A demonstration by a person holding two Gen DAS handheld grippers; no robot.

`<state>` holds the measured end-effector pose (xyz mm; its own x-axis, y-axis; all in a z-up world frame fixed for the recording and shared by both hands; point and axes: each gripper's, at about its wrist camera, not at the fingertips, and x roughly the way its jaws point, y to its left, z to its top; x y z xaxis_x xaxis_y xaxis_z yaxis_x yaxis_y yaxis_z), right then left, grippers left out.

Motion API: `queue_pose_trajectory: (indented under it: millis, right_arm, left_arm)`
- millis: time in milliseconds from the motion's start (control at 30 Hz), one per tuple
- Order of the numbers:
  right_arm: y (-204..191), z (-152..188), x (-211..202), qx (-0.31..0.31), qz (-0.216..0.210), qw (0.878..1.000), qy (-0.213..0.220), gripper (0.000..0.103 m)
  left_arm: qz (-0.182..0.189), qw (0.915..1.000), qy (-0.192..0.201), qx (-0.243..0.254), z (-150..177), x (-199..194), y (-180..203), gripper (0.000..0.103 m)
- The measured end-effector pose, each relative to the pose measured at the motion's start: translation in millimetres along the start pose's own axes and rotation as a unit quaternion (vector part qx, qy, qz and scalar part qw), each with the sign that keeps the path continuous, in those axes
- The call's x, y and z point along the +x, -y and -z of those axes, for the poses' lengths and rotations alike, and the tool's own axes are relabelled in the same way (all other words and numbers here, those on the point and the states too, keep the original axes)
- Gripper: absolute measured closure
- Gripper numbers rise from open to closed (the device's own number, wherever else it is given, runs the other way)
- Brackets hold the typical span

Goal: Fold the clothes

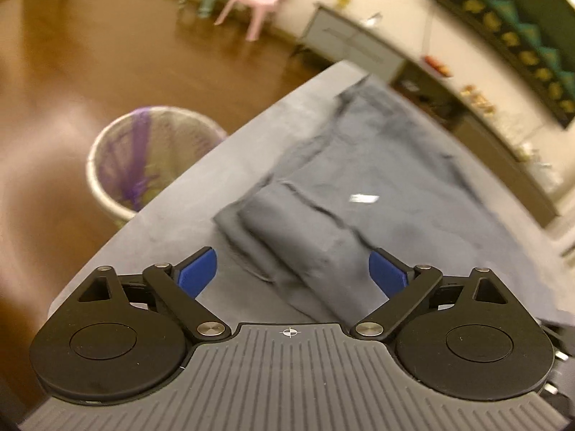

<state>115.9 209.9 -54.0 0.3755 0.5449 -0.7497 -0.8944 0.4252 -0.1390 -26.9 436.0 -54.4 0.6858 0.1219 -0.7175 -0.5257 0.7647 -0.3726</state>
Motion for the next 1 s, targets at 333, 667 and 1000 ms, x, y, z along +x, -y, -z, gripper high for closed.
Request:
queue_pose_trajectory:
  millis: [333,667,1000]
  right_arm:
    - [-24,-29,-5,-0.011,-0.022,0.999,0.047,0.043]
    - [-87,-65,44,-0.143,0.018,0.989,0.027,0.093]
    - [-24,-70,18,0.024,-0.106,0.994,0.029,0.084]
  left_arm:
    - [0.05,0.9919,0.044,-0.108,4,8,-27,0.012]
    - [0.104,0.9792,0.028,-0.172,16,-7,-48,0.012]
    - [0.179,0.9692,0.044,-0.164,12,28,-33,0.091]
